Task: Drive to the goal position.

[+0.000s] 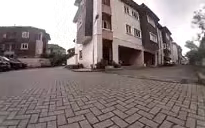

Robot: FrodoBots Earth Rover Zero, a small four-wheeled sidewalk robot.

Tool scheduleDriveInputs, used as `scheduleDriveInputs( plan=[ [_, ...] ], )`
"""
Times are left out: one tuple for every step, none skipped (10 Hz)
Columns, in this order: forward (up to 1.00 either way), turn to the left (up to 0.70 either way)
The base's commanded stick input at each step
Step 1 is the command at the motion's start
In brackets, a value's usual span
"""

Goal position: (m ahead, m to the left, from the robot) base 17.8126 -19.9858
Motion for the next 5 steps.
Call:
scheduleDriveInputs(
  plan=[
    [0.5,0.0],
    [0.5,0.0],
    [0.5,0.0],
    [0.5,0.0],
    [0.5,0.0]
  ],
)
